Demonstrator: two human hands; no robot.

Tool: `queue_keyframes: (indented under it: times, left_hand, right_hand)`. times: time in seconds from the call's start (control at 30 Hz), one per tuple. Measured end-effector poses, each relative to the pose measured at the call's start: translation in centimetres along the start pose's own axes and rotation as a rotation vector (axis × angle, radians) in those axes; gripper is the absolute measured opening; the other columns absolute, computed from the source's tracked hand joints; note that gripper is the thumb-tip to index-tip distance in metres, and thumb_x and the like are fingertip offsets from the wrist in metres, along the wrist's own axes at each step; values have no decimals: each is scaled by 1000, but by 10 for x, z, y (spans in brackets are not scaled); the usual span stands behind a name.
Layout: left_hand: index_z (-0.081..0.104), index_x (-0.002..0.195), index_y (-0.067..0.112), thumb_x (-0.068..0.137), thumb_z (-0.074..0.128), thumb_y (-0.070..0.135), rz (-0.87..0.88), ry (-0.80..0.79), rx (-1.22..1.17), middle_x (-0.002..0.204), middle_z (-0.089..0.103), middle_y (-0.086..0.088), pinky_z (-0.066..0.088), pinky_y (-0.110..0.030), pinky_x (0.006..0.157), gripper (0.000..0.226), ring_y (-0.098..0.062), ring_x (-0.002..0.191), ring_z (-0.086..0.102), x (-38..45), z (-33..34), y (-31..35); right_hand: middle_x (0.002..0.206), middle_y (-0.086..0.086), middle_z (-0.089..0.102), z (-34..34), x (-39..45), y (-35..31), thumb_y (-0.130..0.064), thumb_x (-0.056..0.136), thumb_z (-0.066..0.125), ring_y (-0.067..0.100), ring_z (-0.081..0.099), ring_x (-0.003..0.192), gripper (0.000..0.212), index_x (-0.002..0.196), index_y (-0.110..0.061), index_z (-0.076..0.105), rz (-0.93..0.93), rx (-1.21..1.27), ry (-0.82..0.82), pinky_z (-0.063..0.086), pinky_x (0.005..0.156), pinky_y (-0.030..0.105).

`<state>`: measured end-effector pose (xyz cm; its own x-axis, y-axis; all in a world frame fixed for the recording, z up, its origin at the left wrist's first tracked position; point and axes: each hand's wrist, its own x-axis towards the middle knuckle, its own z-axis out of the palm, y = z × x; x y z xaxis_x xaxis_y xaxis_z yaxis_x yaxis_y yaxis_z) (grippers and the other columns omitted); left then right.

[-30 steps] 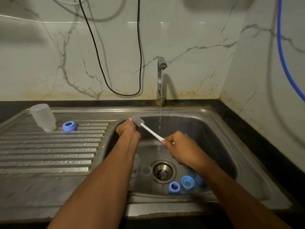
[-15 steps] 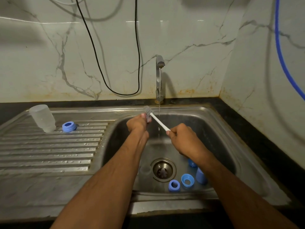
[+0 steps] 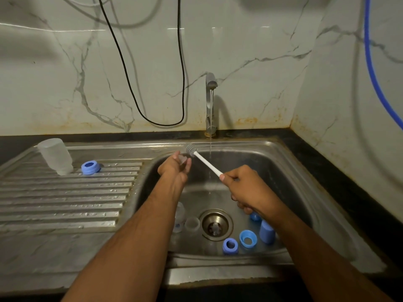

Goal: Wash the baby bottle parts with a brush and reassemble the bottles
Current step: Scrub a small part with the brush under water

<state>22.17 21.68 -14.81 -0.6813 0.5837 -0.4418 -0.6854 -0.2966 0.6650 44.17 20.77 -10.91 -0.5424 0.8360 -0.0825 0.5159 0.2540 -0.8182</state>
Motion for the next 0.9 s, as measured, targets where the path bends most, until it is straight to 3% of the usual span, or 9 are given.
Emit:
queue_keyframes:
  times: [0.07, 0.23, 0.37, 0.57, 0.63, 0.77, 0.9]
  left_hand:
    - [67, 100, 4, 96, 64, 8, 22, 17, -7, 101, 68, -12, 61, -28, 77, 7, -20, 89, 68, 3, -1, -3]
    - [67, 88, 1, 90, 61, -9, 96, 55, 67, 77, 67, -12, 48, -21, 44, 12, -17, 62, 63, 4, 4, -5]
    - [67, 85, 0, 92, 59, -7, 148, 71, 150, 82, 65, -14, 45, -24, 47, 12, -15, 57, 54, 6, 12, -10]
    - [69, 101, 2, 95, 60, 0, 194, 58, 226, 77, 65, -7, 50, -23, 53, 12, -11, 56, 55, 6, 17, -16]
    - [70, 100, 1, 94, 61, -2, 198, 42, 229, 75, 65, -7, 51, -24, 54, 11, -12, 57, 56, 2, 18, -17]
    - [68, 97, -4, 92, 63, -4, 172, 155, 99, 70, 67, -7, 53, -30, 60, 7, -16, 58, 62, 10, 8, -6]
    - [71, 96, 4, 95, 61, 1, 240, 80, 220, 74, 66, -4, 52, -22, 57, 10, -10, 59, 58, 4, 15, -17]
  right_hand:
    - [65, 5, 54, 1, 0, 0, -37, 105, 50, 13, 45, 47, 26, 104, -18, 67, -15, -20, 17, 39, 41, 25]
    - [65, 2, 56, 8, -1, 1, -37, 105, 51, 10, 46, 45, 28, 102, -16, 69, -42, -64, -13, 38, 39, 22]
    - [64, -1, 55, 13, 4, -1, -38, 105, 50, 8, 46, 47, 29, 96, -17, 69, -44, -106, 44, 40, 44, 24]
    - [73, 1, 63, 17, 9, -2, -41, 105, 49, 16, 60, 62, 33, 98, -17, 71, -84, -248, 121, 59, 65, 42]
    - [74, 1, 64, 16, 7, -4, -40, 105, 49, 16, 60, 63, 32, 102, -16, 71, -87, -233, 120, 58, 60, 39]
    - [68, -2, 53, 14, -5, -5, -36, 105, 50, 9, 47, 54, 27, 108, -16, 68, -59, -171, -4, 38, 49, 25]
    - [71, 0, 56, 14, 3, -10, -37, 105, 50, 11, 49, 57, 29, 107, -14, 68, -32, -178, 69, 45, 55, 29]
